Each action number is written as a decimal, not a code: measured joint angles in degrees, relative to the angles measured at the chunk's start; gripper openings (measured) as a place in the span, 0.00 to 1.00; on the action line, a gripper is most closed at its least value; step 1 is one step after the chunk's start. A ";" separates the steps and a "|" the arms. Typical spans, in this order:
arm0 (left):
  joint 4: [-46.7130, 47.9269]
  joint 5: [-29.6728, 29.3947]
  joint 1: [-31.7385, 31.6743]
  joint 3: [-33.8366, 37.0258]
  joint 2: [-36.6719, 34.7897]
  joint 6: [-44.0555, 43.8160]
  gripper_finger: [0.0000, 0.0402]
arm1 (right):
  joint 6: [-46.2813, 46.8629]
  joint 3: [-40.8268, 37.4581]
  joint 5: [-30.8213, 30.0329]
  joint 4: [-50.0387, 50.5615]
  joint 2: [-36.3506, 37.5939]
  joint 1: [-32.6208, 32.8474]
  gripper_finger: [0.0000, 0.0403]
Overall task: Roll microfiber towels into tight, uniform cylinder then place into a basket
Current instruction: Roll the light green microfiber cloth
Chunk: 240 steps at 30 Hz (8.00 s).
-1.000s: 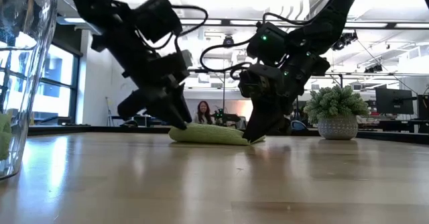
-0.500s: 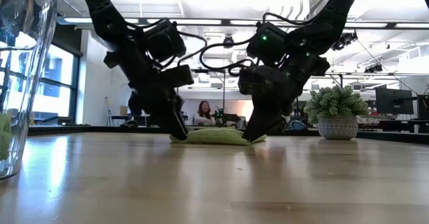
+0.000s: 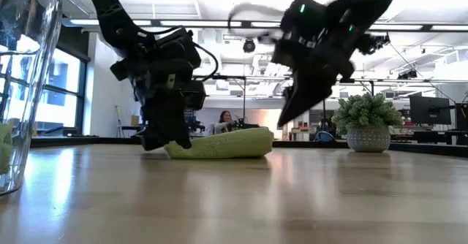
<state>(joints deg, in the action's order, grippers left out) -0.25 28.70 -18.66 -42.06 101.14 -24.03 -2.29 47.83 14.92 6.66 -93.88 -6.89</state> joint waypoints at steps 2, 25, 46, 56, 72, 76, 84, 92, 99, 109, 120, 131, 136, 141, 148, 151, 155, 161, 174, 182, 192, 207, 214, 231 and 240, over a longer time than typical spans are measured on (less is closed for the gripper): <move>-0.70 -0.11 0.31 0.06 0.00 -2.52 0.13 | -4.61 0.00 -3.39 -0.70 2.05 2.84 0.28; -2.95 -5.70 5.07 -0.01 -0.11 -4.37 0.10 | -18.72 0.07 -26.67 -13.36 -6.14 16.15 0.37; 3.39 -4.03 5.29 0.10 -6.33 8.28 0.23 | 3.51 0.55 -20.66 -14.20 -15.02 9.85 0.30; 8.85 -8.39 8.47 0.02 -15.12 23.17 0.30 | 12.52 0.43 -14.63 -16.12 -15.30 6.69 0.02; 0.76 -36.85 18.97 0.02 -8.22 36.74 0.34 | 30.10 0.02 13.48 -15.84 -15.24 -3.16 0.01; -2.30 -42.66 19.41 -0.01 -4.88 36.18 0.37 | 30.37 0.02 13.51 -15.85 -15.24 -3.31 0.01; -3.60 -42.50 19.20 -0.29 -0.06 28.66 0.36 | 25.84 0.00 13.70 -15.81 -14.85 -3.22 0.11; -4.40 -26.55 14.81 -0.38 0.71 18.30 0.25 | 21.10 -0.24 15.24 -9.75 -8.18 -3.94 0.36; -4.65 -12.43 9.50 -0.21 1.03 10.83 0.19 | 2.93 -0.22 2.57 -2.15 1.05 1.49 0.37; -4.68 -9.26 7.41 -0.05 1.14 7.48 0.14 | -18.75 -0.11 -24.40 -9.09 -2.04 16.07 0.37; -4.87 -9.84 7.67 -0.01 1.14 5.58 0.14 | -14.49 0.00 -31.44 -14.38 -10.32 16.36 0.37; -6.10 -11.07 8.22 0.04 0.72 5.24 0.20 | -6.38 0.24 -28.33 -12.01 -11.15 14.25 0.37; -4.98 -12.13 8.05 0.24 -2.08 6.68 0.27 | -0.90 0.37 -24.91 -10.42 -11.19 12.39 0.34; -0.12 -12.24 6.99 0.23 -7.43 9.20 0.32 | -0.56 0.42 -22.92 -10.14 -12.65 11.04 0.24; 5.40 -20.15 7.81 0.17 -14.64 17.42 0.32 | -0.49 0.35 -20.75 -11.39 -13.39 10.37 0.10; 3.80 -22.42 9.69 0.13 -16.77 21.87 0.32 | 1.53 0.22 -19.26 -12.11 -13.31 9.66 0.05; 2.37 -26.08 13.05 0.08 -17.20 27.48 0.32 | 6.06 0.22 -13.74 -12.36 -13.31 7.36 0.01; 2.01 -35.70 17.47 0.07 -14.09 28.94 0.32 | 14.37 0.22 -2.95 -12.63 -13.40 2.91 0.01; -1.49 -43.73 18.95 0.00 -2.88 23.55 0.32 | 26.31 0.07 9.84 -12.80 -13.62 -2.67 0.01; -0.79 -37.80 16.54 -0.31 -0.48 9.92 0.25 | 18.65 0.00 10.61 -13.16 -13.33 -2.85 0.17; -1.51 -19.51 10.04 -0.37 -0.20 4.65 0.12 | 3.35 -0.33 8.27 -2.32 -3.49 -2.81 0.35; -1.60 -12.00 4.72 -0.07 0.04 3.57 0.10 | -22.82 -0.09 -27.23 -10.58 -5.58 14.73 0.36; -1.87 -10.60 4.76 -0.03 0.11 3.60 0.10 | -20.93 0.00 -27.57 -11.67 -9.03 14.61 0.36; 0.73 -12.62 5.99 0.37 -4.87 9.49 0.31 | 5.07 0.33 -15.66 -11.00 -11.08 6.64 0.23; -0.54 -23.47 11.09 0.28 -11.39 26.23 0.34 | 14.59 0.26 -3.84 -10.14 -11.06 1.89 0.02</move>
<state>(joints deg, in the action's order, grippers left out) -0.79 5.23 -7.57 -41.78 89.76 2.19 12.29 48.10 11.08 -3.48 -104.95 -5.00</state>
